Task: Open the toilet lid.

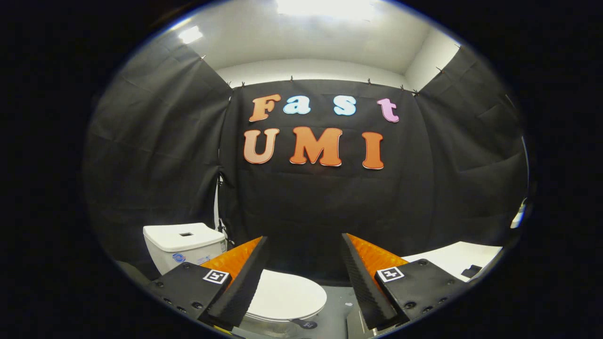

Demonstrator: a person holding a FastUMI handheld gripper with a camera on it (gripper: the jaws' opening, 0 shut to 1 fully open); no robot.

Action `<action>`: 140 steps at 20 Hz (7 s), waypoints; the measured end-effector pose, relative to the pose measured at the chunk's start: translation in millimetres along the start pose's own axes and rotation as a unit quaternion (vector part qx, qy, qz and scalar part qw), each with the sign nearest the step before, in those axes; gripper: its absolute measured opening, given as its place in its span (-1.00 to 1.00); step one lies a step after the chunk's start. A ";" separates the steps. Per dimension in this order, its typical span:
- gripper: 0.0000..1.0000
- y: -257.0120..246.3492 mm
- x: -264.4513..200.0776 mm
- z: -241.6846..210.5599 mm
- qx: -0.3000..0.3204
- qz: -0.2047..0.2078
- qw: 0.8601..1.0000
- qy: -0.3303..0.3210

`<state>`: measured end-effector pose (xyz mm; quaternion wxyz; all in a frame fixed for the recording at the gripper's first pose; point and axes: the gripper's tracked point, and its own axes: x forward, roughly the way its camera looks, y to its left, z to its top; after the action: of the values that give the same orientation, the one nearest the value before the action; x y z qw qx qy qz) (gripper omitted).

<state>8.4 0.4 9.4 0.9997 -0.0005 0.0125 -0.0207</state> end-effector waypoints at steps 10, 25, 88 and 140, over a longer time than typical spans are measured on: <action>0.97 -2.8 11.1 -89.5 0.060 -0.027 0.993 0.096; 0.98 0.3 -15.5 -284.1 0.256 0.002 0.928 0.272; -0.85 -18.2 45.4 -346.3 0.499 -0.100 0.815 0.276; -0.85 327.9 178.2 -14.6 -0.028 0.051 0.991 0.120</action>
<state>199.6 320.7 -10.1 0.9903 -0.0250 0.1331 0.0310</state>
